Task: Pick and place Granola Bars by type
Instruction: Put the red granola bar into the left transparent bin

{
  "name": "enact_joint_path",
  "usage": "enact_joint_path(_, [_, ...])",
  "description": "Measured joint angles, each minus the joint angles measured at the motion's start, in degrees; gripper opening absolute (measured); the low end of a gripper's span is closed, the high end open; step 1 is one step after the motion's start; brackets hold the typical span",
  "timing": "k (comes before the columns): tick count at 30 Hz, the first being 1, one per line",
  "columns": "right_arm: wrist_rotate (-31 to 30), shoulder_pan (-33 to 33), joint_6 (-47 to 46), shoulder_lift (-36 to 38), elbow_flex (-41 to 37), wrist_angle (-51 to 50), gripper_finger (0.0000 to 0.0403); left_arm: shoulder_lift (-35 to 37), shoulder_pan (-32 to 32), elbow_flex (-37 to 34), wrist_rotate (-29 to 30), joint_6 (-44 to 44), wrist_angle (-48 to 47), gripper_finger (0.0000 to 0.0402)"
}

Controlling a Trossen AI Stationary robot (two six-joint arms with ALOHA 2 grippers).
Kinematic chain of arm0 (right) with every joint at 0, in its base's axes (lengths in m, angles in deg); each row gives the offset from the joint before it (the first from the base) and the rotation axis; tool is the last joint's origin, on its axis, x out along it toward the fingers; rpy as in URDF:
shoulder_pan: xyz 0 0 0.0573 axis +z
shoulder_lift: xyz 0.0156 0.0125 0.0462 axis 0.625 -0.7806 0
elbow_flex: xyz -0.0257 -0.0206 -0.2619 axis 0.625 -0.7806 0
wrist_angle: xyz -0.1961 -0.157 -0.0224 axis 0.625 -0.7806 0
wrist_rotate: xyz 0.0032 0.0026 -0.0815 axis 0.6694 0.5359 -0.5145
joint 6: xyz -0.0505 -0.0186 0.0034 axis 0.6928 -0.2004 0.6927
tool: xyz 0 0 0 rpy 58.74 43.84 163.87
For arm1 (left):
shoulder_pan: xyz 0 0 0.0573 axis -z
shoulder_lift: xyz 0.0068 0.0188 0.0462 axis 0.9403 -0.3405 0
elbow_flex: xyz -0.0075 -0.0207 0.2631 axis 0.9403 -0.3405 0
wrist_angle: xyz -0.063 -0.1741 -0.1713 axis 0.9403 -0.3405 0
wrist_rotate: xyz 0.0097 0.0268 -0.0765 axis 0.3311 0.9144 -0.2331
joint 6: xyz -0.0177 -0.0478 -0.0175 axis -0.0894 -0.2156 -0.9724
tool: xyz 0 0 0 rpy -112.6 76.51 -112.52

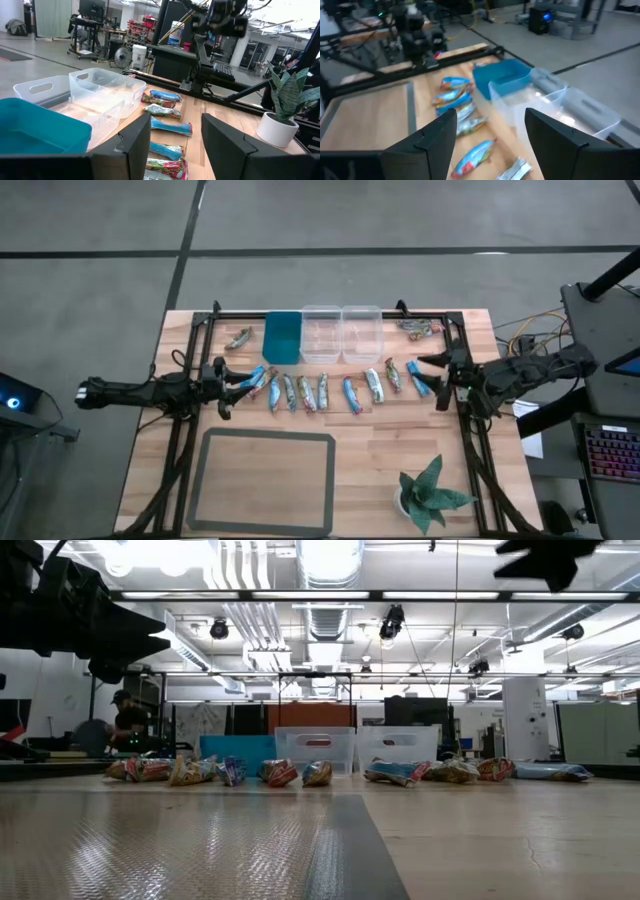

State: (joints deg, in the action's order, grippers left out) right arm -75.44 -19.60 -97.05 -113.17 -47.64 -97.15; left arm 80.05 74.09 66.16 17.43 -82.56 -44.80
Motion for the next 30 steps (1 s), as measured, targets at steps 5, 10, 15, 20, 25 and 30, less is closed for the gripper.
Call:
enact_joint_path(5, [-5.0,0.0,0.5,-6.6,9.3,-0.8,0.0224,0.0,0.0,0.0,0.0,0.0,0.1,0.0159])
enact_joint_path(10, [-14.7,0.0,3.5,-13.4,17.8,-0.8,0.0224,0.0,0.0,0.0,0.0,0.0,0.2,0.0159])
enact_joint_path(15, [-23.1,0.0,10.1,-20.8,26.1,-0.7,0.0224,0.0,0.0,0.0,0.0,0.0,0.2,0.0159])
enact_joint_path(20, [-31.7,0.0,16.3,-27.8,32.4,-0.8,0.0224,0.0,0.0,0.0,0.0,0.0,0.2,0.0159])
enact_joint_path(25, [-34.2,-2.5,14.0,-30.5,33.8,-0.8,0.0224,0.0,0.0,0.0,0.0,0.0,0.2,0.0159])
enact_joint_path(30, [-32.3,-7.0,9.9,-30.7,32.6,-0.8,0.0224,0.0,0.0,0.0,0.0,0.0,0.2,0.0159])
